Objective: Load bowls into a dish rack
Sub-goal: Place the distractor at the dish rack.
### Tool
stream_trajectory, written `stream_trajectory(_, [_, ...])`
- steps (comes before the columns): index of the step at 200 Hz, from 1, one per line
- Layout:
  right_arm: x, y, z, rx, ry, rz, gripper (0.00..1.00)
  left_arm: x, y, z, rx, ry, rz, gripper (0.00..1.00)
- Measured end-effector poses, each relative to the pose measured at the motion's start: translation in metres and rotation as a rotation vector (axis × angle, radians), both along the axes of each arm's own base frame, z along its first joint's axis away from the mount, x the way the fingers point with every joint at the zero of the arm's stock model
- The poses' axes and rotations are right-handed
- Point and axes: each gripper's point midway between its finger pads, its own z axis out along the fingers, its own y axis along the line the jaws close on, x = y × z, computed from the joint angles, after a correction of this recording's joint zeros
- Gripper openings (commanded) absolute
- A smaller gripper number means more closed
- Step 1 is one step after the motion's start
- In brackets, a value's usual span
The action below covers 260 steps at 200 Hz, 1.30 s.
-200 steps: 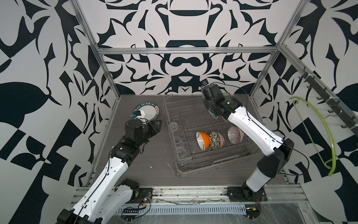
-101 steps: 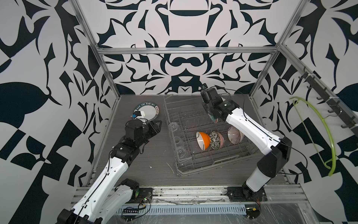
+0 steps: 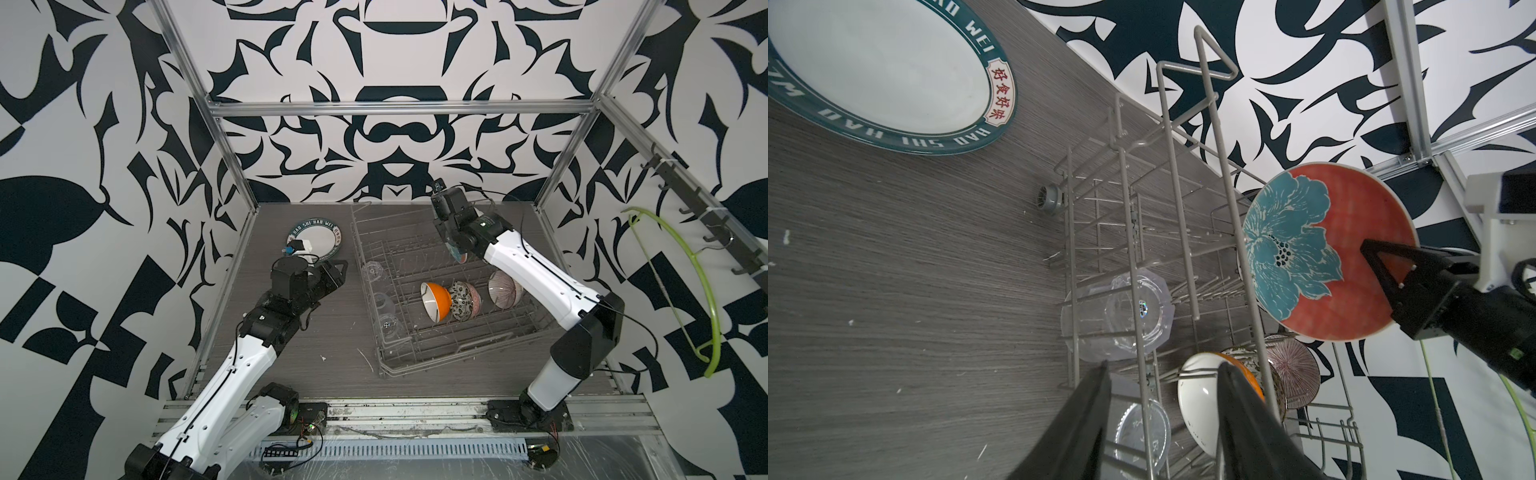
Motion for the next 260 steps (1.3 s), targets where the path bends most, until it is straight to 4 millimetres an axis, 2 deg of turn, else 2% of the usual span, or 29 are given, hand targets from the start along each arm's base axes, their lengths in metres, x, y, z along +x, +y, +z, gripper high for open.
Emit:
stream_trajectory(117, [0.004, 0.002, 0.007, 0.000, -0.030, 0.009, 0.00, 0.001, 0.000, -0.002, -0.010, 0.003, 0.005, 0.48])
stream_trajectory(195, [0.001, 0.000, 0.019, 0.013, -0.055, 0.011, 0.00, 0.002, -0.001, -0.007, -0.009, 0.013, 0.006, 0.48])
stream_trajectory(260, [0.000, 0.001, 0.015, 0.016, -0.045, 0.016, 0.00, 0.003, -0.001, -0.009, -0.006, 0.020, 0.006, 0.48])
